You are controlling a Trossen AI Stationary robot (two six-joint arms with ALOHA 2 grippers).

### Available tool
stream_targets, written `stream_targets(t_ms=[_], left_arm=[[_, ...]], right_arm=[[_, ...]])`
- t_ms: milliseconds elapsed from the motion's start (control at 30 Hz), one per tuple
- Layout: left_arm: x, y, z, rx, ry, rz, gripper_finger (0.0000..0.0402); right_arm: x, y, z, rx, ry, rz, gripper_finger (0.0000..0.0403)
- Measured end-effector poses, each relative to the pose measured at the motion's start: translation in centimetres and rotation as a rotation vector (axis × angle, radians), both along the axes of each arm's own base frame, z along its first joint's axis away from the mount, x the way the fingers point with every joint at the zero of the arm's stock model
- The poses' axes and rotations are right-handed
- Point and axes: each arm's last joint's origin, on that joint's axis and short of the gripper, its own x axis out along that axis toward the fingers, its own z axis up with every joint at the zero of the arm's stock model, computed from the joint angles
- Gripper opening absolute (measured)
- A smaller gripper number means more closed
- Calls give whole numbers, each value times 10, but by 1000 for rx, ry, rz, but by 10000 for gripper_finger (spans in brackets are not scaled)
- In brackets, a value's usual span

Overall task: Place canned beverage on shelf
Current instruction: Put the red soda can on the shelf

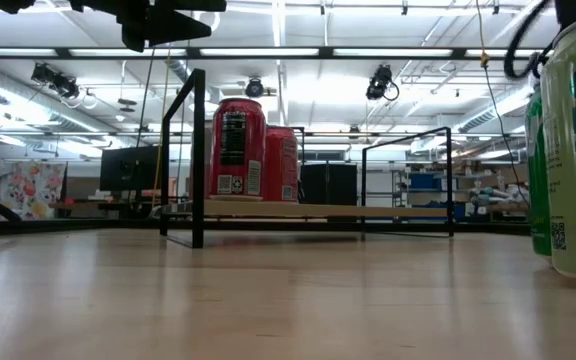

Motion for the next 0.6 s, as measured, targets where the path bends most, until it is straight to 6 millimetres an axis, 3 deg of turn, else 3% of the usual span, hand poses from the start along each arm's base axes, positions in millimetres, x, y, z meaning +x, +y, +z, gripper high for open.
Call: stream_targets(t_ms=[233, 433, 600], left_arm=[[0, 0, 0, -1, -3, 0, 336], [0, 0, 0, 0, 0, -8, 336], [0, 0, 0, 0, -1, -11, 336]], right_arm=[[6, -2, -7, -12, 19, -11, 337], [7, -6, -26, 32, 49, -13, 336], [11, -10, -25, 51, 42, 12, 335]])
